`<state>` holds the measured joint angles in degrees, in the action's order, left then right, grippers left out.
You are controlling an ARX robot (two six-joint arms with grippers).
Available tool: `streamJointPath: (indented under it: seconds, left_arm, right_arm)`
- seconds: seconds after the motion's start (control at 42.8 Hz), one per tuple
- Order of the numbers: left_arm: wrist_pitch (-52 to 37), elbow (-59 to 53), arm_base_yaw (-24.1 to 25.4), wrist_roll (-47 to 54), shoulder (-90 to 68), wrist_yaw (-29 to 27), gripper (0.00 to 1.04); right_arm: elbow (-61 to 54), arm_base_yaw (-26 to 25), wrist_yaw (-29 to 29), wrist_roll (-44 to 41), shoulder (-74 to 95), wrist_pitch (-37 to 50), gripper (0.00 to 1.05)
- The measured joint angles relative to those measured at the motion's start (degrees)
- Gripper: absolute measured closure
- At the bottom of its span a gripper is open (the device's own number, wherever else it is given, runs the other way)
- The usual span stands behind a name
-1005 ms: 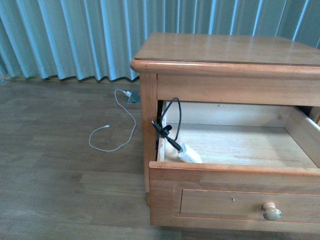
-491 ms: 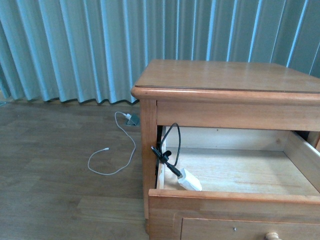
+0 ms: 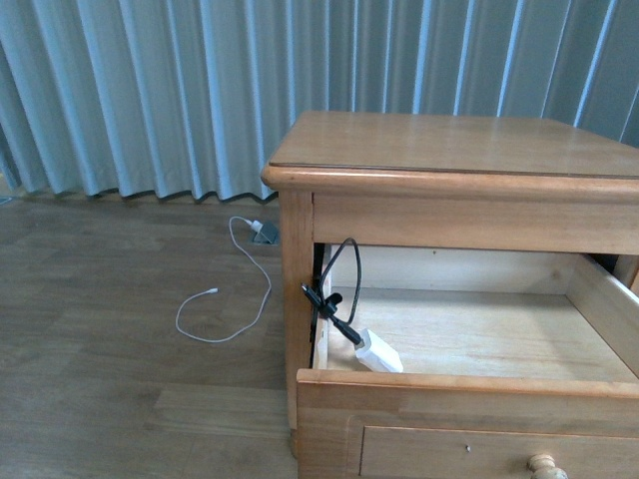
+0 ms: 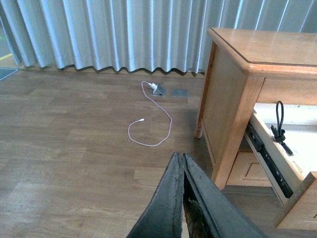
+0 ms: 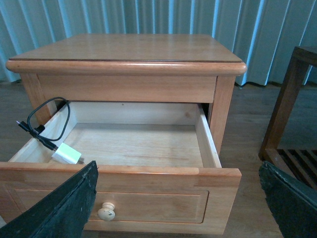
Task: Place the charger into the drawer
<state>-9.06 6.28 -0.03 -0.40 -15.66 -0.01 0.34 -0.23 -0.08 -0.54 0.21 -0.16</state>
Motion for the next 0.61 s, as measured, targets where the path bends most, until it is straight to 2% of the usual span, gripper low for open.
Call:
streamJointPath:
  seconds: [0.304,0.397,0.608]
  left_arm:
    - [1.2,-3.0,0.0,0.0,4.5,0.0,1.01]
    - [8.5,-3.5,0.0,0.0,10.8,0.1,1.01]
    - [9.1,-5.6,0.0,0.1,15.3,0.0,1.01]
  right_arm:
    - [0.0,0.0,0.0,0.0,0.0,0.0,0.08]
    - [0.0,0.0,0.0,0.0,0.0,0.0,0.08]
    - [0.0,0.0,0.0,0.0,0.0,0.0,0.08]
